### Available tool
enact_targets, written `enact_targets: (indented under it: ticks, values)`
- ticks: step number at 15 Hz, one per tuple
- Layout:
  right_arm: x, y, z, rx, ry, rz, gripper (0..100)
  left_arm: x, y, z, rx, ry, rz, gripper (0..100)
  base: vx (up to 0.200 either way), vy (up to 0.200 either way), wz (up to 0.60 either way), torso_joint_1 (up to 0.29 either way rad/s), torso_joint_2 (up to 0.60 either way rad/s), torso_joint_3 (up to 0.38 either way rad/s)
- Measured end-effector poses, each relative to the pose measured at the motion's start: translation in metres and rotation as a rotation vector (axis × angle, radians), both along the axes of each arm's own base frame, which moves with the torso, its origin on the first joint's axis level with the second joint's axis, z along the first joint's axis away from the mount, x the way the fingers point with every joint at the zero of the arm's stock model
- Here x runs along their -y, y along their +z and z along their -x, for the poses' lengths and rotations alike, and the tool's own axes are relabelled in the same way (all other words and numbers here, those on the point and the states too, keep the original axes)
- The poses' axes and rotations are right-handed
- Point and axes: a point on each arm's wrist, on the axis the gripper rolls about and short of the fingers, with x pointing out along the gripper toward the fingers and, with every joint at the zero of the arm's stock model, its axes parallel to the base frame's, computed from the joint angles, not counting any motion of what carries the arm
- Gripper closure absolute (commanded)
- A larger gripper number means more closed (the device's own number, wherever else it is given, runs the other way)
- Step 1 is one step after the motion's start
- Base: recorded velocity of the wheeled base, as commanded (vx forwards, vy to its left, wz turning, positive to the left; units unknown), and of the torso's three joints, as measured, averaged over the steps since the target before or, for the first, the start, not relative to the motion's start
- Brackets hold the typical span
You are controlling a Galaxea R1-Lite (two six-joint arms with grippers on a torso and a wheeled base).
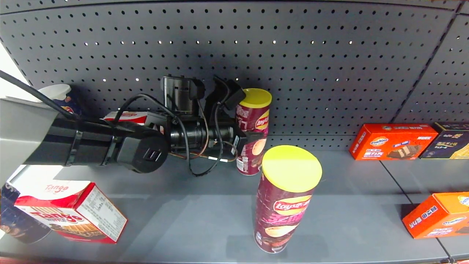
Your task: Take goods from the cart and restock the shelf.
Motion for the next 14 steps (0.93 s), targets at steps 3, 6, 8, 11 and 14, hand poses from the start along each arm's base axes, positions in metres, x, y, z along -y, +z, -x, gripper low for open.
enact_targets:
  ticks: [3, 6, 8, 11, 14]
  values:
    - [0.000, 0.000, 0.000, 0.000, 0.000, 0.000, 0, 0.001, -0.006, 0.001, 0.009, -0.008, -0.029, 0, 0.000, 0.000, 0.00, 0.000, 0.00, 0.000]
    - [0.000, 0.000, 0.000, 0.000, 0.000, 0.000, 0, 0.001, -0.011, 0.004, 0.002, -0.010, -0.037, 0, 0.000, 0.000, 0.00, 0.000, 0.00, 0.000]
    - [0.000, 0.000, 0.000, 0.000, 0.001, 0.000, 0, -0.002, -0.011, 0.011, 0.018, -0.010, -0.027, 0, 0.000, 0.000, 0.00, 0.000, 0.00, 0.000]
    - [0.000, 0.000, 0.000, 0.000, 0.000, 0.000, 0, -0.015, -0.021, 0.036, -0.002, 0.008, -0.046, 0, 0.000, 0.000, 0.00, 0.000, 0.00, 0.000]
    - [0.000, 0.000, 0.000, 0.000, 0.001, 0.000, 0, -0.031, -0.024, 0.059, -0.012, 0.110, -0.084, 0, 0.000, 0.000, 0.00, 0.000, 0.00, 0.000]
